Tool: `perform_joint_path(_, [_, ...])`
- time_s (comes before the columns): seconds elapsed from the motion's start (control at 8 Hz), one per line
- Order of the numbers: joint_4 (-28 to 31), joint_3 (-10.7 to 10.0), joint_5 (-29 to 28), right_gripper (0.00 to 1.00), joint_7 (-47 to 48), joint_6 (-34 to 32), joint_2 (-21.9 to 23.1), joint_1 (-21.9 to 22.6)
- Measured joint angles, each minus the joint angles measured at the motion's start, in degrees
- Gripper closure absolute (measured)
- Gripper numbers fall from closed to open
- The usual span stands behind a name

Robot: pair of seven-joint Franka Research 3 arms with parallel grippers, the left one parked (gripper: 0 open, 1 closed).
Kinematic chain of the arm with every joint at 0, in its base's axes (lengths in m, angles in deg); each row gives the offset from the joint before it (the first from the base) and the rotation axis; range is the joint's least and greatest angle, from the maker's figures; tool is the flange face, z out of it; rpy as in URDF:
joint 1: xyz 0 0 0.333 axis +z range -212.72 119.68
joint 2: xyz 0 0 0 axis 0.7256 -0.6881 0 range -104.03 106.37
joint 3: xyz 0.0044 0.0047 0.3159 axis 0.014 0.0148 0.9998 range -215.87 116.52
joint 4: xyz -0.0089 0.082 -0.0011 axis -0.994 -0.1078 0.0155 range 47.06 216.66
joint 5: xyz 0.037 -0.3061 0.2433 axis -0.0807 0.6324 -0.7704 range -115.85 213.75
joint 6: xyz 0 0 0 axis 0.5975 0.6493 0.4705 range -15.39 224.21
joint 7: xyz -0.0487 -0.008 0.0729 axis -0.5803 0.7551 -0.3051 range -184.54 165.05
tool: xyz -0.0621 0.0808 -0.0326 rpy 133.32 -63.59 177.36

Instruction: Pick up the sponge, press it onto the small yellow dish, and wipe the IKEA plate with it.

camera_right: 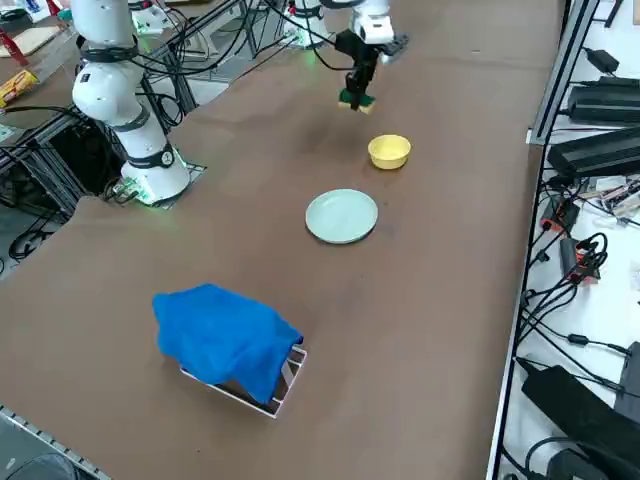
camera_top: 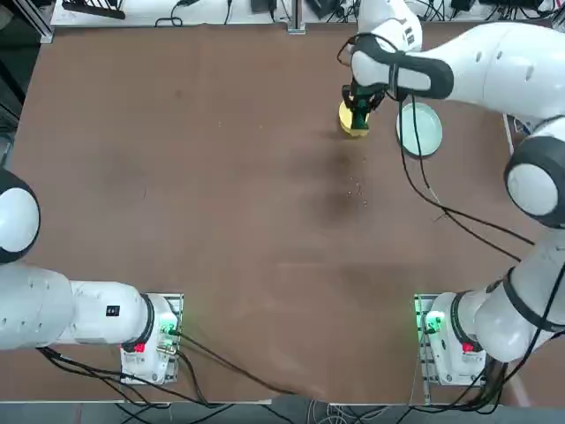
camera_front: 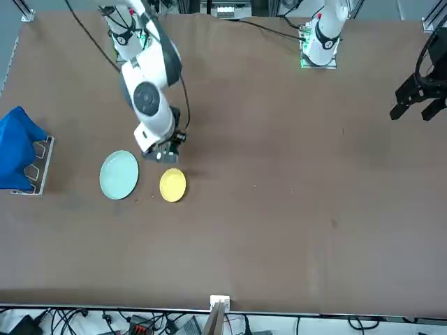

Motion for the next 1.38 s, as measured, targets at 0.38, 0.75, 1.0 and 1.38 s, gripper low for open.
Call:
perform_joint_path(0.38, [-8.3, 0.0, -5.5, 0.81, -8.3, -1.4, -7.8, -3.1])
perform_joint_path(0.75, [-15.8, 0.0, -6.3, 0.79, -14.1, -4.9, -13.9, -5.0])
perform_joint_path(1.0, [-18.0, 0.1, -6.3, 0.78, -16.9, -4.9, -16.8, -5.7])
perform_joint_path(1.38, [-19.8, 0.1, -6.3, 0.79, -17.7, -4.5, -19.7, -6.2])
